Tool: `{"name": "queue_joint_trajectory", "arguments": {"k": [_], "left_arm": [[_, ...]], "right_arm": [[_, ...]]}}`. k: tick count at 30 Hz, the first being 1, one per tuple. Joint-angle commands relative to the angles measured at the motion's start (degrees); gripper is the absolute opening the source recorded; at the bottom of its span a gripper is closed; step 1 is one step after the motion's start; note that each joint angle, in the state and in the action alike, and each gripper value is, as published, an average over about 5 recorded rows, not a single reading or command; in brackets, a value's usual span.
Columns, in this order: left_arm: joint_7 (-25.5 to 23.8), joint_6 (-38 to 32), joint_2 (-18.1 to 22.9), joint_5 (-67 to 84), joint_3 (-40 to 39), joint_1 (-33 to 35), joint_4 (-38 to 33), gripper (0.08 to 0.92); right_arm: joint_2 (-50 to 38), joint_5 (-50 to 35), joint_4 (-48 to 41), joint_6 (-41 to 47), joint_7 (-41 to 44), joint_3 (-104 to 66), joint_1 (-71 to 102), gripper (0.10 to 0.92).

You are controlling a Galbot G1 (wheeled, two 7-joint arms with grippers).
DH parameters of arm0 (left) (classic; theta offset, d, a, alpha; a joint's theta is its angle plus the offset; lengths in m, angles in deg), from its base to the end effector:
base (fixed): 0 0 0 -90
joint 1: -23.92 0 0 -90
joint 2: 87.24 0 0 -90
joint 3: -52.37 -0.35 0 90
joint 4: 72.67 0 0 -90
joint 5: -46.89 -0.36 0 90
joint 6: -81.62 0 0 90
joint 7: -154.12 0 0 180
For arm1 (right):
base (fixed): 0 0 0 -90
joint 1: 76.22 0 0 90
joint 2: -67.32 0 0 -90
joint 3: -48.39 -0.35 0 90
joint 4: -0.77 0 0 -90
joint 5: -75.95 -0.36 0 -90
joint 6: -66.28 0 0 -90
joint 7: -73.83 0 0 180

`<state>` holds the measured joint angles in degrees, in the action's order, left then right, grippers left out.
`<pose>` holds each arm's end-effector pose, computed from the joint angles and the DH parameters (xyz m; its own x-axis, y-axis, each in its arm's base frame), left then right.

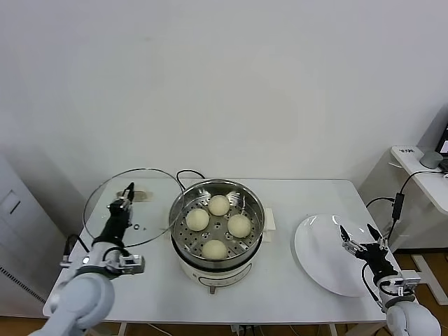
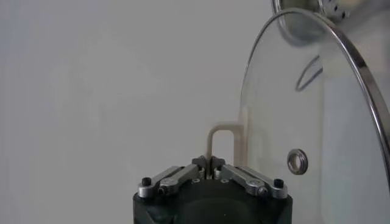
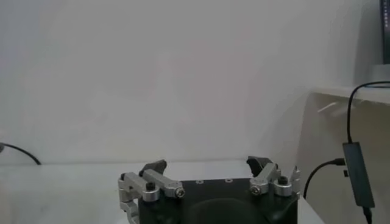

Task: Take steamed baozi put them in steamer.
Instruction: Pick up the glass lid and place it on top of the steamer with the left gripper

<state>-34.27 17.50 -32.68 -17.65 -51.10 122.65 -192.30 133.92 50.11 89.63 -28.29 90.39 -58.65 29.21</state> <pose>0.2731 0.0404 -0.2265 -0.9991 0.0126 -0.0414 -0.0418 -0.0319 0.9986 0.2557 -0.2386 -0.3672 -0.9966 -0.0070 0.0816 -0.0063 0.9999 0.0083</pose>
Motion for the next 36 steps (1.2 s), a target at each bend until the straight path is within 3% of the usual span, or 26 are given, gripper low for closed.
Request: {"name": "queue_joint_trajectory", "arguments": {"k": [1, 11, 36], "left_arm": [[-3.72, 10.68, 3.24, -7.84, -13.65, -5.94, -0.81, 0.104], [-5.14, 11.12, 9.87, -12.07, -20.12, -10.76, 1.65, 0.104], [-5.48, 10.62, 16.03, -16.49, -26.15, -13.22, 6.25, 0.104]], "right_arm": [[-0.07, 0.26, -0.28, 0.18, -0.05, 0.32, -0.51, 0.823], [0.07, 0.69, -0.62, 0.41, -0.11, 0.75, -0.99, 0.823], [0.45, 1.23, -1.47, 0.53, -0.1, 1.16, -1.62, 0.823]]}}
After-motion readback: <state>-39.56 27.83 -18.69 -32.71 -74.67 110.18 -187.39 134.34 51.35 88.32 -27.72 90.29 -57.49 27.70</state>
